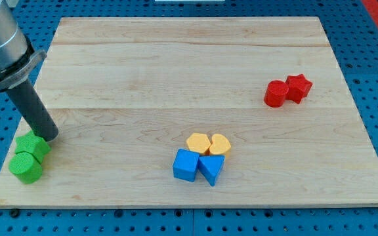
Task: Point your arm towards center right
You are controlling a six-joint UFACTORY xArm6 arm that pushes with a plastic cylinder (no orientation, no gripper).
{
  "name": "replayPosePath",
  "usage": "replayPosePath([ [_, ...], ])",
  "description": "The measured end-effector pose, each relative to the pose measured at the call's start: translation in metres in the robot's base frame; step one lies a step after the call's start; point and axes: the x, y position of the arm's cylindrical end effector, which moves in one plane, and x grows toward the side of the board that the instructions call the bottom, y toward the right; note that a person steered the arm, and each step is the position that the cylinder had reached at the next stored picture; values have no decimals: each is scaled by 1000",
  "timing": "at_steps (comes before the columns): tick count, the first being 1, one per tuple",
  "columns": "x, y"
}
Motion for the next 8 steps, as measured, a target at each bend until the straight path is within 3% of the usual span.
replayPosePath([
  [2,-22,24],
  [5,-38,404],
  [7,-38,406],
  [8,-43,469],
])
